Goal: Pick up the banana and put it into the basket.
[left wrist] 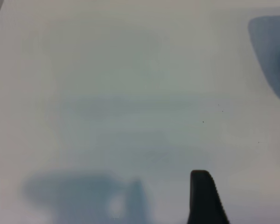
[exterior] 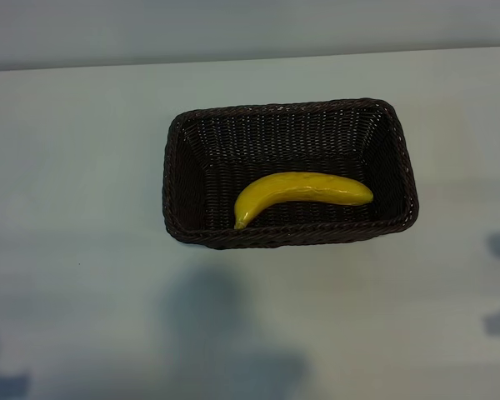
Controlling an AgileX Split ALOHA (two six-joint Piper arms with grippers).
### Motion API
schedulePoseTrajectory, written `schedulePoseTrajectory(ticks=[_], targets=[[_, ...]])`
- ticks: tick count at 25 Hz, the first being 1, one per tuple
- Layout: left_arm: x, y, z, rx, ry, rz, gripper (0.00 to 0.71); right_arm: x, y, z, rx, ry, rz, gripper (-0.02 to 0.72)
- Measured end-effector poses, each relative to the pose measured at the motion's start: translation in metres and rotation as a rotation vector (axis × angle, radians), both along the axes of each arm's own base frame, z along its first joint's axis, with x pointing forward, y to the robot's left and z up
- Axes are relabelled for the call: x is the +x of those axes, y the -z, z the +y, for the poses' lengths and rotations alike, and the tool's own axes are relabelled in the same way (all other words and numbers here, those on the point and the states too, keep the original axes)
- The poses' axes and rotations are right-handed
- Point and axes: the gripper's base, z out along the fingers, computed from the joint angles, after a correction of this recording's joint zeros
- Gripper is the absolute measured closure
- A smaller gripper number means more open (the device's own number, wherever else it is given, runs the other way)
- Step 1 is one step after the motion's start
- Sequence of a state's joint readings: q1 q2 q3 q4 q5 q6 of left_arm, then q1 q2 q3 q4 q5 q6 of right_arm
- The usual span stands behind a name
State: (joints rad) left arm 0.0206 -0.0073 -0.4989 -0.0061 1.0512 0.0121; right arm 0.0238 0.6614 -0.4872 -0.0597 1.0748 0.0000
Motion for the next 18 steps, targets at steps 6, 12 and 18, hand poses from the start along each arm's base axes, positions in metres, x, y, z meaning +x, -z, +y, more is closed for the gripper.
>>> schedulePoseTrajectory(ticks=[6, 12, 18], targets=[[0.0, 0.0, 0.0, 0.0, 0.0, 0.0, 0.264, -0.008, -0.005, 0.0, 0.002, 0.001, -0.066, 0.158], [0.0, 0.0, 0.0, 0.0, 0.0, 0.0, 0.264, -0.031, -0.018, -0.006, -0.002, 0.088, -0.243, 0.158], [0.0, 0.0, 0.0, 0.0, 0.0, 0.0, 0.264, -0.07, -0.028, -0.003, -0.012, 0.098, -0.508, 0.159]])
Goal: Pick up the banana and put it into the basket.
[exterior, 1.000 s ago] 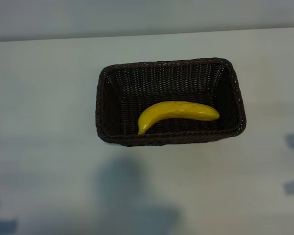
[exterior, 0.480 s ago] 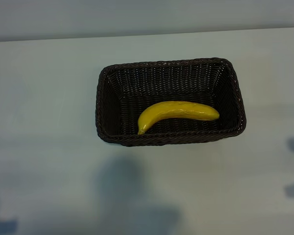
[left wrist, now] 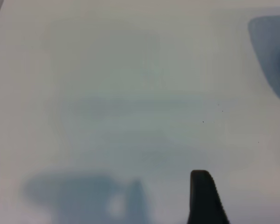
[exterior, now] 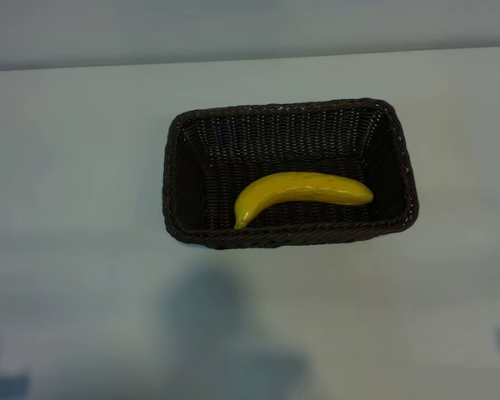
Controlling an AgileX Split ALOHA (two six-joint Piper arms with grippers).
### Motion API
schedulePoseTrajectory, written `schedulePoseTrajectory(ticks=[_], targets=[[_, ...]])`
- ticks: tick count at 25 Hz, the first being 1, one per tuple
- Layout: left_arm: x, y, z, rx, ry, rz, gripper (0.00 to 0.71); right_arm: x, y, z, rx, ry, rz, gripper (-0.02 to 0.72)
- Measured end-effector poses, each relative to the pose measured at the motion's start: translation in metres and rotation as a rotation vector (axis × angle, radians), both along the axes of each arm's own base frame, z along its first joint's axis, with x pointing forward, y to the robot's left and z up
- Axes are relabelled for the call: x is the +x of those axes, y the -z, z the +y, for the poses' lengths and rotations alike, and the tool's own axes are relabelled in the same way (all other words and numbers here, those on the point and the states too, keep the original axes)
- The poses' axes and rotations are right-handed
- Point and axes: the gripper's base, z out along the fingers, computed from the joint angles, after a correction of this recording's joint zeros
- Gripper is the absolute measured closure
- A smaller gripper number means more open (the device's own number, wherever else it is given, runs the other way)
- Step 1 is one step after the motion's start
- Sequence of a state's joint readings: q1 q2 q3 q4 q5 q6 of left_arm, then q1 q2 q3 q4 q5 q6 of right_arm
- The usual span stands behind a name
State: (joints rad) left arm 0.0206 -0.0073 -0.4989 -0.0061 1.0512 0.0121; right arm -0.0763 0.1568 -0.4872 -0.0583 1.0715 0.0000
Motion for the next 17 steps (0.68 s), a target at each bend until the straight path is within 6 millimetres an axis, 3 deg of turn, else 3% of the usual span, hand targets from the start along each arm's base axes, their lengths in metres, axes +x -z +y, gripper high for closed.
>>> schedulePoseTrajectory(ticks=[5, 17], targets=[[0.0, 0.0, 0.0, 0.0, 0.0, 0.0, 0.264, -0.024, -0.001, 0.002, -0.011, 0.0, -0.16, 0.159], [0.0, 0.0, 0.0, 0.0, 0.0, 0.0, 0.264, -0.025, -0.001, 0.002, -0.008, 0.01, -0.16, 0.16]])
